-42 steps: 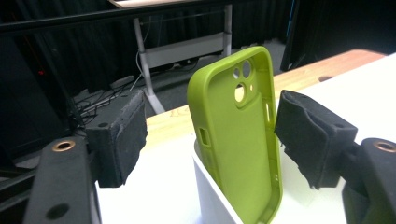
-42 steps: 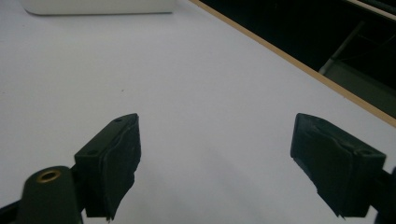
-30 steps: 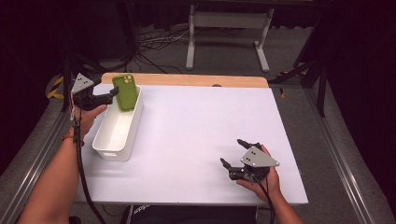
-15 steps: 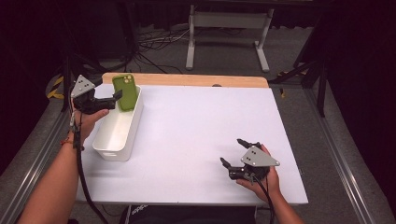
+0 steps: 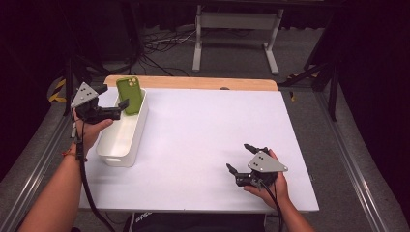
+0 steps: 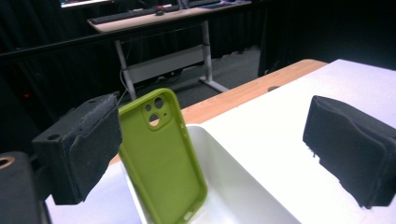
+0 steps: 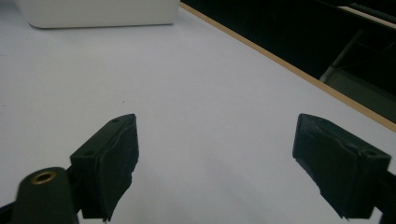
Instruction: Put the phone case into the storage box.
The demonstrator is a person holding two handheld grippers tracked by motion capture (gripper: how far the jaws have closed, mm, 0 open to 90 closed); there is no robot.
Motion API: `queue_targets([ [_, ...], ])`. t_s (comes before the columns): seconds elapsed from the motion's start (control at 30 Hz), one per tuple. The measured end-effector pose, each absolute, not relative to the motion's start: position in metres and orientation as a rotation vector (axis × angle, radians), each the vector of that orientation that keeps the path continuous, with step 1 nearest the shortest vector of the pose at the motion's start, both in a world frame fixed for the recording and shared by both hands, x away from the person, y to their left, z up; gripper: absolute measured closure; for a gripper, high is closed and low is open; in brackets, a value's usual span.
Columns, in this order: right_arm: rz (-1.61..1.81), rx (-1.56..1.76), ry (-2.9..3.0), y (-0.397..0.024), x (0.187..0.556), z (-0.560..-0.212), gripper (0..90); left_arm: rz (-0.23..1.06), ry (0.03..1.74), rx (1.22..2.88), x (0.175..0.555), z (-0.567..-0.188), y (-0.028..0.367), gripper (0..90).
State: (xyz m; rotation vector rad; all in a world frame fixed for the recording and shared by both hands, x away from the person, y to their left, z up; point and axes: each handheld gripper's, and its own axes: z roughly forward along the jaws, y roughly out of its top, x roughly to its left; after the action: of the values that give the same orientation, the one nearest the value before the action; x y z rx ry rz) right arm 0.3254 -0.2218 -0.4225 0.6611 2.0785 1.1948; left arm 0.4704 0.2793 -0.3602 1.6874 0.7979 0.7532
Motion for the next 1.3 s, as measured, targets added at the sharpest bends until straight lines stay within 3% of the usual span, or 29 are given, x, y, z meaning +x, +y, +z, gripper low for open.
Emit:
queue_targets([
  [1.3, 1.189, 0.641, 2.07, -0.217, 0.317, -0.418, 15.5, 0.687, 0.62, 1.657, 0.415, -0.353, 0.241, 4.8],
])
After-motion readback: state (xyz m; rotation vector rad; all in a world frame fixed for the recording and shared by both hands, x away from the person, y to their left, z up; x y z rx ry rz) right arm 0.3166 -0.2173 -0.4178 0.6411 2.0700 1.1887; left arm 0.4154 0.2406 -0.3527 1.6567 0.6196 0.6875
